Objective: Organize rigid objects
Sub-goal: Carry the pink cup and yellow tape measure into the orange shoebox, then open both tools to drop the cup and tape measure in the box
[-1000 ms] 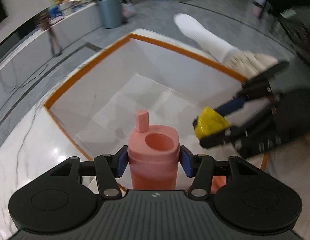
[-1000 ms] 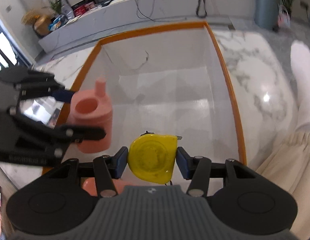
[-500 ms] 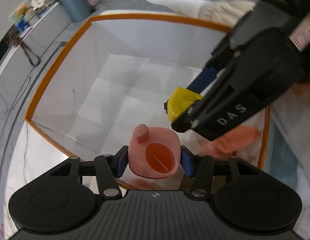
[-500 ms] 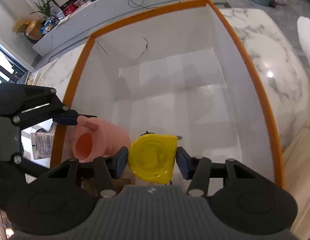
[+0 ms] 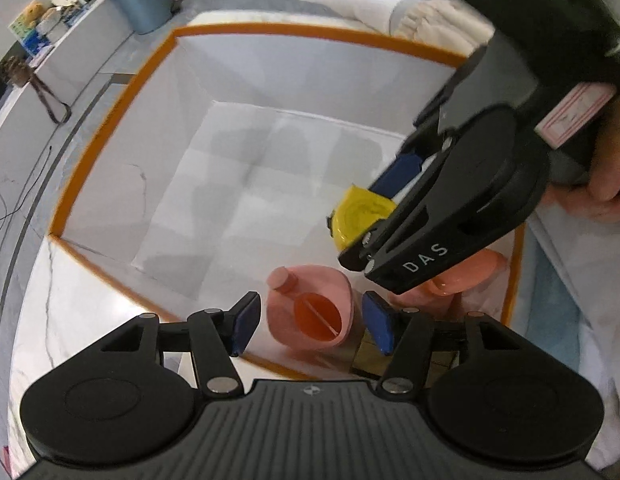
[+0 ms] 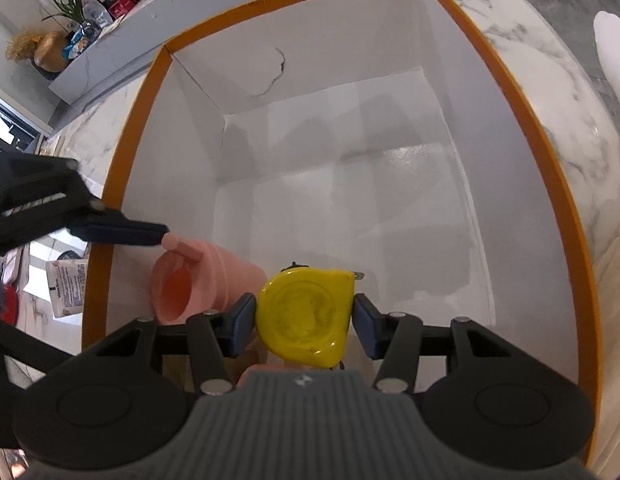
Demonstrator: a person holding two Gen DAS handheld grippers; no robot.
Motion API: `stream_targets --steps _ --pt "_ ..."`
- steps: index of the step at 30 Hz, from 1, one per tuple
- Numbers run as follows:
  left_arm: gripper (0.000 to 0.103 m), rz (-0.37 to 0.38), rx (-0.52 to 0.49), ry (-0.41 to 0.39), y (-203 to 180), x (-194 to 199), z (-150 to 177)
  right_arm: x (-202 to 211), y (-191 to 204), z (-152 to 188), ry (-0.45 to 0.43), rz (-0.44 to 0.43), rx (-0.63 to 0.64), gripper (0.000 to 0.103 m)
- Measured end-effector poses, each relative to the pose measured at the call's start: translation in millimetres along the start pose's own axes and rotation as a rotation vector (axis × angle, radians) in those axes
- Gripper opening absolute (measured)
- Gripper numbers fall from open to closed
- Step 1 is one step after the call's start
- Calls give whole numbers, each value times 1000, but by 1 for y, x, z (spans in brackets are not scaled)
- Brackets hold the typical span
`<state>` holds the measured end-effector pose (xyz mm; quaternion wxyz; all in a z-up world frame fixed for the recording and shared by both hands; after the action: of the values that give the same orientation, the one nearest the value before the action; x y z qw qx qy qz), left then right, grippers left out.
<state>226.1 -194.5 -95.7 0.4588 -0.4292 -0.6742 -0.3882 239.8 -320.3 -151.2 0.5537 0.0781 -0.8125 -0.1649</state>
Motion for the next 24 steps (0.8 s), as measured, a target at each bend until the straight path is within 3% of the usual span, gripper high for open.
stream_targets --steps 13,16,18,20,24 --pt "69 -18 152 -189 9 52 15 -5 3 -1 66 2 -53 51" --pt "69 -9 194 -214 17 58 18 -6 5 -1 66 5 -57 36" --pt "69 -11 212 -227 19 61 20 -9 4 -2 96 -36 -85 22" --pt "69 -24 224 -240 22 66 24 -11 6 -1 105 -53 -104 21" --pt "68 -24 241 -245 25 73 30 -2 21 -3 57 44 -5 24"
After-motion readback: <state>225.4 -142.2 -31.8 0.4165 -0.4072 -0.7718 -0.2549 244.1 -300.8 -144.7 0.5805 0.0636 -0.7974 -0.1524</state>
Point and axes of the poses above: each gripper's, at about its wrist camera, not at the fingertips, and x roughly against the way its jaws point, y to its left, z to its underside, the point moved 3 cm from there along -x, roughly the way its jaws point
